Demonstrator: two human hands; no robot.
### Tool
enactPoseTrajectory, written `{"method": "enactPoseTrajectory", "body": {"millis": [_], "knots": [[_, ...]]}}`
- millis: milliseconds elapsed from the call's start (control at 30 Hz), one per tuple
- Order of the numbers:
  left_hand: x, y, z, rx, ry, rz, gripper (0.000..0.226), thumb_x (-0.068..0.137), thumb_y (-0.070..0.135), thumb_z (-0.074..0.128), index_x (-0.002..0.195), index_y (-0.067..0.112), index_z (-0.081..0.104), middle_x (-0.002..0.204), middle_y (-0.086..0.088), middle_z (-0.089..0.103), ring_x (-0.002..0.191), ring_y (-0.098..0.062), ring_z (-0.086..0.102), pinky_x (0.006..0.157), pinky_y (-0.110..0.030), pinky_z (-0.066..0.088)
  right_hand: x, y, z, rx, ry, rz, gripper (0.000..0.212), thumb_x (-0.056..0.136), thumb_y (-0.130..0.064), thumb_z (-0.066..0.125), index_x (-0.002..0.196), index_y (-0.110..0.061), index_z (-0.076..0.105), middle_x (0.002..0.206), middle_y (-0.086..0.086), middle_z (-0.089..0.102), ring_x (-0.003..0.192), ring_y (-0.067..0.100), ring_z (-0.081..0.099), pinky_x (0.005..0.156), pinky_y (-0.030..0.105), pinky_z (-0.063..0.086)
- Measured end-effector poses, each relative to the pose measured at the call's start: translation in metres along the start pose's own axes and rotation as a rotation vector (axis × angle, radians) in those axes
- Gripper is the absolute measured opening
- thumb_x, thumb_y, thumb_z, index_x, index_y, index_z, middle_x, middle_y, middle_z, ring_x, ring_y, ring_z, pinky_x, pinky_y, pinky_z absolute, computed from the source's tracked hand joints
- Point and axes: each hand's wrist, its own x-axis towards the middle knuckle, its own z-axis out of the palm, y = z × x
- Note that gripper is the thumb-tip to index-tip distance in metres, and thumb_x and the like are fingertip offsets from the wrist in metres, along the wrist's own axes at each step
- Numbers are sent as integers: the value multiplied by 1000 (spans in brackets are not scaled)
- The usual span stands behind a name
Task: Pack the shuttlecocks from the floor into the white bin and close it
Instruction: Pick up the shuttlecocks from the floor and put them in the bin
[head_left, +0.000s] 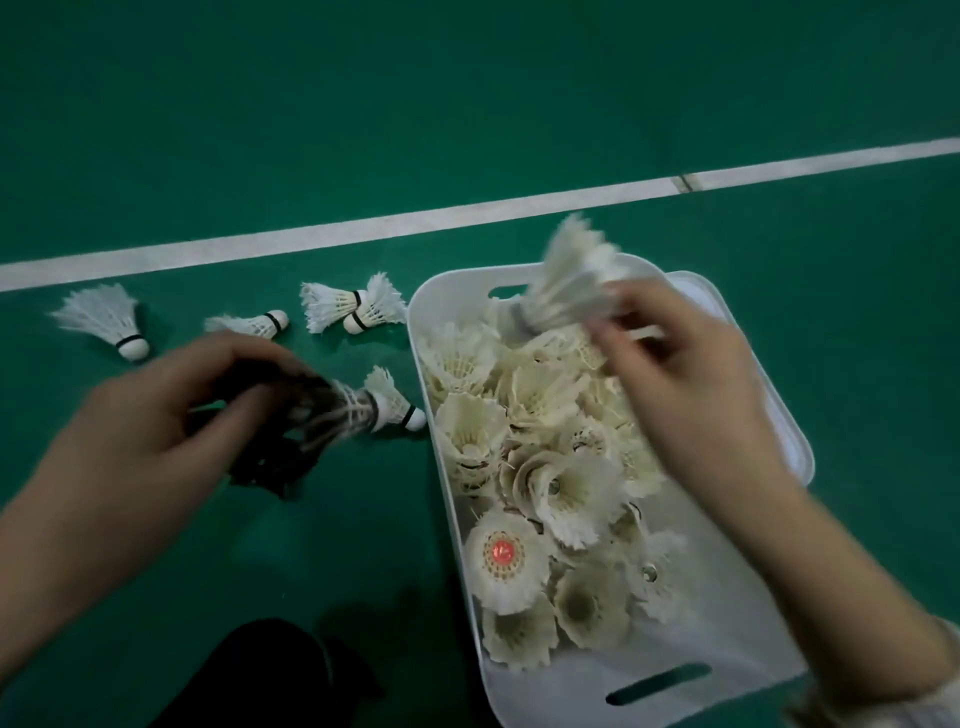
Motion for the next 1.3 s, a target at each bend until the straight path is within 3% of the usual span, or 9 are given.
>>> {"method": "enactPoseTrajectory", "body": {"millis": [200,333,533,700,800,933,1067,1200,1300], "knots": [[-7,-8,9,116,-38,-150,46,62,85,45,84,46,58,77,19,68,65,-6,66,55,-31,54,34,72,-13,-522,13,219,24,93,-14,41,94,-8,64,70,7,59,57,19,48,51,28,35],[-8,-8,18,188,-79,-128,35,71,76,44,81,45,56,72,18,66,58,-5,63,50,-30,50,51,107,16,-705,-119,216,27,91,-14,39,92,-9,66,81,13,67,80,32,58,67,34,49],[-8,-10,23,221,-80,-119,29,71,67,48,81,42,57,70,17,66,58,-5,62,57,-28,47,58,110,21,-706,-208,300,32,93,-21,41,118,-17,60,103,8,67,86,27,60,70,31,47],[0,-3,25,230,-33,-118,8,82,28,63,83,35,58,73,15,66,64,-6,62,60,-23,46,23,43,7,-478,-34,4,28,92,-25,48,121,-25,53,120,-10,53,81,6,58,70,20,39],[4,4,22,205,-43,-145,6,82,25,61,77,29,61,69,9,66,60,-10,61,59,-28,47,-1,-16,27,-113,-241,-225,27,89,-21,56,116,-27,56,114,-19,51,77,-4,54,69,10,42],[7,12,20,191,-31,-128,8,82,22,61,77,28,62,66,6,65,59,-11,60,59,-30,47,-14,-31,75,-178,-490,-479,34,86,-20,62,119,-15,56,130,2,50,110,12,53,93,28,45],[9,11,19,70,-33,-131,14,89,32,56,80,25,63,70,4,64,59,-6,57,58,-21,46,-5,-31,80,-151,-400,-462,11,82,-16,63,85,-5,65,103,8,63,90,20,59,77,31,44],[26,-12,28,-375,54,-293,30,86,44,43,90,21,63,80,2,67,68,-13,60,56,-25,50,3,-27,31,-73,-149,-294,3,85,-23,60,86,-22,63,84,-13,61,76,2,56,65,13,44],[42,-57,52,-10,-34,-347,31,83,47,54,103,22,59,100,3,65,89,-15,59,77,-35,50,3,1,-20,-53,48,-73,16,86,-24,62,78,-37,58,75,-18,62,70,1,57,65,18,49]]}}
